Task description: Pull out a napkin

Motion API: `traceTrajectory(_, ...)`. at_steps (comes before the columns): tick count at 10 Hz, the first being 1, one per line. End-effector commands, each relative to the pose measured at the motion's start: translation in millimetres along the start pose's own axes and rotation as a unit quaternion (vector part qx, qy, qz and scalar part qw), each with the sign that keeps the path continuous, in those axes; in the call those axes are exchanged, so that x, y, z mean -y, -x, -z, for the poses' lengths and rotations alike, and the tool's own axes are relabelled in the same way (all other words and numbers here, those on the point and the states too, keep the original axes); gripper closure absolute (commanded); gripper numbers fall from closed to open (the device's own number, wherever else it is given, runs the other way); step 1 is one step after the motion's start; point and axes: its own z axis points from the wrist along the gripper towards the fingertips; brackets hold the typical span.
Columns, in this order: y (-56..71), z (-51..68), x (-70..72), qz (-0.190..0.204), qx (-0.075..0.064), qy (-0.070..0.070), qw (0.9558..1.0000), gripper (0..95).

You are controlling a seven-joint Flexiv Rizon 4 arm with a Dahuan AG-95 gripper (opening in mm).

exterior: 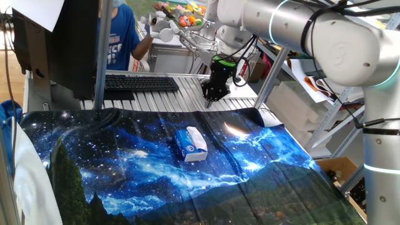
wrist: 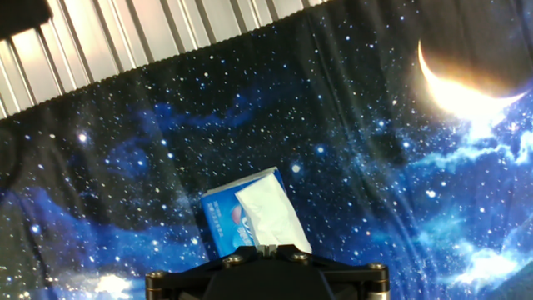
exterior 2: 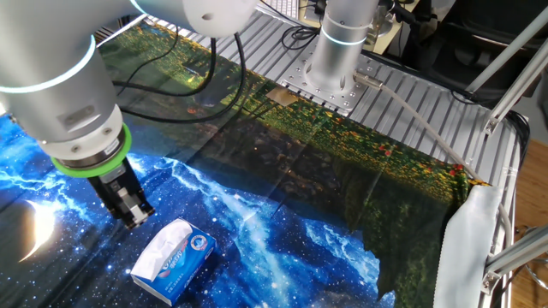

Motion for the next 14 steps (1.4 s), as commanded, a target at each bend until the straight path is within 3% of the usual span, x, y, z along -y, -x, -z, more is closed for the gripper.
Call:
traceTrajectory(1, 5.0, 0.9, -1.5, 0.013, -0.004, 0.005, 0.9999, 95.0)
traceTrajectory(4, 5.0, 0.9, -1.5, 0.020, 0.003, 0.007, 0.9998, 95.0)
traceTrajectory(5, 5.0, 0.9, -1.5, 0.028, -0.023, 0.003, 0.9994, 95.0)
traceTrajectory(6, 5.0, 0.9, -1.5, 0.027, -0.024, 0.002, 0.9993, 95.0)
traceTrajectory(8, 5.0, 0.9, -1.5, 0.026, -0.027, -0.014, 0.9992, 95.0)
traceTrajectory(10, 5.0, 0.9, -1.5, 0.022, -0.021, -0.021, 0.9993, 95.0)
traceTrajectory(12, 5.0, 0.9, -1.5, 0.022, -0.016, -0.015, 0.9995, 95.0)
traceTrajectory(13, 5.0, 0.9, -1.5, 0.026, -0.006, -0.023, 0.9994, 95.0)
traceTrajectory(14, 5.0, 0.9, -1.5, 0.023, -0.003, -0.018, 0.9996, 95.0)
